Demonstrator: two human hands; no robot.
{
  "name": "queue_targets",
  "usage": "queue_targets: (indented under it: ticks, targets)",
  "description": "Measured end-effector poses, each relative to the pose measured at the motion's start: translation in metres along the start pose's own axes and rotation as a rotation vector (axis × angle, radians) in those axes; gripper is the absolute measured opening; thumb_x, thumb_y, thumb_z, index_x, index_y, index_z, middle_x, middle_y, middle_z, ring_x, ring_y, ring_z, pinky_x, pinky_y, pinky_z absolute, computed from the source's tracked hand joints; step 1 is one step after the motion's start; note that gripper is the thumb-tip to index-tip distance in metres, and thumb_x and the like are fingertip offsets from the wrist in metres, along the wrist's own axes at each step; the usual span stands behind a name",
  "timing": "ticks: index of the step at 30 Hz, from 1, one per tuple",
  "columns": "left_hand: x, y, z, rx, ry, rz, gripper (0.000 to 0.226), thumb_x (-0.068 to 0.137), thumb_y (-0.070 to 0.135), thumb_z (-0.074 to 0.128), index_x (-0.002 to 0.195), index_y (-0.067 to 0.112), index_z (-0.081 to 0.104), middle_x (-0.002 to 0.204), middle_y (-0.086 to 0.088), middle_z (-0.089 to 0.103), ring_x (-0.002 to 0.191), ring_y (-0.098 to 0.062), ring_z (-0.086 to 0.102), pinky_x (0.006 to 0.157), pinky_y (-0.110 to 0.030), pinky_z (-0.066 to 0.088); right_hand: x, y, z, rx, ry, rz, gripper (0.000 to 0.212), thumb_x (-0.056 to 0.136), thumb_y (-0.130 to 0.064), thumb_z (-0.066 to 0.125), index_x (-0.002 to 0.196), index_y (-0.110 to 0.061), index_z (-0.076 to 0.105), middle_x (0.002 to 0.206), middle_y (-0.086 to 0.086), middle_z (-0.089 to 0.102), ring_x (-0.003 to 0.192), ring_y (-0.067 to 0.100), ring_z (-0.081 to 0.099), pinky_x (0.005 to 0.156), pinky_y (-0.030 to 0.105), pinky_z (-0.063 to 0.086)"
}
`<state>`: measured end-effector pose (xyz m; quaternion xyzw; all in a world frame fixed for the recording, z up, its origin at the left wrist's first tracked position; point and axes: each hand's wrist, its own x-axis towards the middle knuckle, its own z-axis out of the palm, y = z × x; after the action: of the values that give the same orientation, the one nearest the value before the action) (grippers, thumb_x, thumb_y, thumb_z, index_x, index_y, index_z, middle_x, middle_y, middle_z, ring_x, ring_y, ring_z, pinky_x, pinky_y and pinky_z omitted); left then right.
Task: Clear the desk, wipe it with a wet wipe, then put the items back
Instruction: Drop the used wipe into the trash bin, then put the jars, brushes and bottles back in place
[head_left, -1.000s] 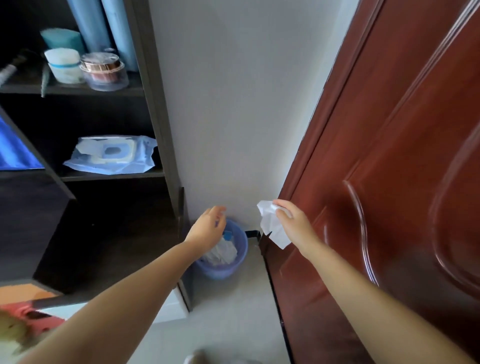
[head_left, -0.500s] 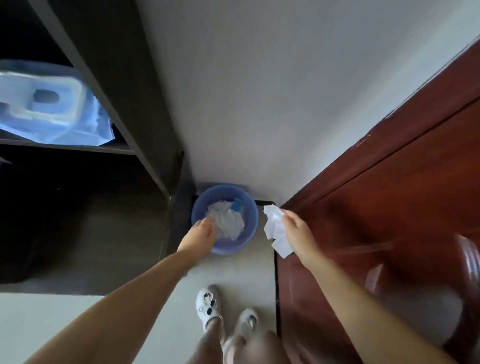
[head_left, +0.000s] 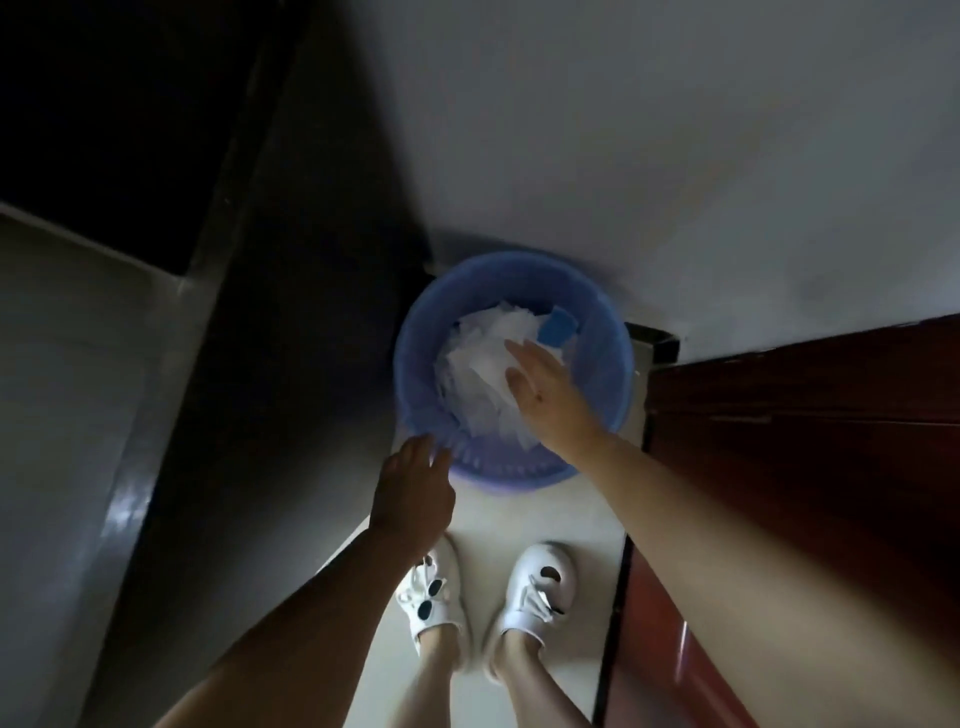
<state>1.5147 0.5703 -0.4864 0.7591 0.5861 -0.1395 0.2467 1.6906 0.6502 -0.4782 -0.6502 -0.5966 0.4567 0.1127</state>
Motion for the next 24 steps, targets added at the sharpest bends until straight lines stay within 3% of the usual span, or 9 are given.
queue_targets:
  ticks: [3, 8, 12, 14, 16, 18, 21, 24]
  targets:
    - [0.004, -0.010, 0.012, 0.046, 0.051, 0.046, 0.041, 0.056, 0.013, 0.058, 0.095, 0.008, 0.068, 0.102, -0.014, 0.068, 0.092, -0.030, 0.066, 0.073, -0.033, 0.055, 0.010, 0.016, 0.020, -0.041, -0.027, -0.056, 0.040, 0.099, -0.018, 0.037, 0.137, -0.010, 0.040, 0.143, 0.016, 0.043, 0.136, 0.029, 0.034, 0.113, 0.043, 0.026]
    - [-0.007, -0.010, -0.016, -0.005, 0.004, 0.046, 0.042, 0.058, 0.007, 0.068, 0.100, 0.007, 0.065, 0.101, -0.015, 0.067, 0.090, -0.031, 0.066, 0.071, -0.034, 0.055, -0.011, 0.004, -0.019, 0.088, 0.065, 0.069, 0.037, 0.099, -0.014, 0.034, 0.135, -0.009, 0.042, 0.132, 0.015, 0.052, 0.124, 0.028, 0.045, 0.102, 0.029, 0.031]
    - [-0.014, 0.009, -0.090, -0.093, 0.040, 0.037, 0.040, 0.067, 0.021, 0.035, 0.094, 0.007, 0.061, 0.090, -0.014, 0.066, 0.076, -0.032, 0.066, 0.061, -0.033, 0.056, -0.042, -0.031, -0.076, -0.015, 0.077, 0.075, 0.040, 0.098, -0.014, 0.035, 0.138, -0.008, 0.038, 0.144, 0.014, 0.041, 0.134, 0.026, 0.036, 0.111, 0.032, 0.025]
    - [-0.026, 0.029, -0.143, -0.150, 0.075, 0.026, 0.048, 0.072, 0.025, 0.031, 0.102, 0.003, 0.061, 0.100, -0.017, 0.064, 0.086, -0.036, 0.064, 0.070, -0.037, 0.055, -0.063, -0.061, -0.109, -0.105, 0.106, 0.057, 0.041, 0.098, -0.019, 0.038, 0.138, -0.010, 0.039, 0.144, 0.015, 0.041, 0.134, 0.029, 0.037, 0.112, 0.039, 0.028]
    - [-0.043, 0.051, -0.201, -0.165, 0.139, -0.023, 0.046, 0.086, 0.028, 0.038, 0.126, 0.007, 0.048, 0.126, -0.015, 0.052, 0.113, -0.034, 0.050, 0.090, -0.041, 0.044, -0.091, -0.101, -0.144, -0.219, 0.149, -0.002, 0.044, 0.096, -0.026, 0.038, 0.137, -0.009, 0.041, 0.141, 0.017, 0.044, 0.129, 0.032, 0.042, 0.108, 0.041, 0.033]
    - [-0.061, 0.069, -0.250, -0.191, 0.218, -0.042, 0.049, 0.092, 0.030, 0.043, 0.137, 0.012, 0.034, 0.139, -0.010, 0.041, 0.126, -0.029, 0.038, 0.101, -0.041, 0.032, -0.119, -0.139, -0.173, -0.319, 0.190, -0.080, 0.053, 0.090, -0.035, 0.034, 0.134, -0.008, 0.045, 0.136, 0.018, 0.050, 0.123, 0.036, 0.048, 0.102, 0.044, 0.039]
    - [-0.098, 0.094, -0.313, -0.247, 0.388, 0.015, 0.051, 0.093, 0.032, 0.045, 0.137, 0.010, 0.034, 0.139, -0.011, 0.042, 0.127, -0.029, 0.038, 0.103, -0.040, 0.031, -0.163, -0.188, -0.211, -0.466, 0.235, -0.198, 0.063, 0.087, -0.046, 0.024, 0.134, -0.011, 0.045, 0.137, 0.015, 0.050, 0.126, 0.032, 0.046, 0.102, 0.046, 0.037]
    - [-0.130, 0.106, -0.344, -0.239, 0.446, 0.060, 0.050, 0.093, 0.033, 0.046, 0.135, 0.009, 0.036, 0.137, -0.013, 0.043, 0.126, -0.031, 0.039, 0.102, -0.041, 0.033, -0.193, -0.221, -0.235, -0.521, 0.242, -0.245, 0.057, 0.089, -0.043, 0.027, 0.139, -0.016, 0.039, 0.145, 0.010, 0.041, 0.135, 0.026, 0.036, 0.108, 0.045, 0.029]
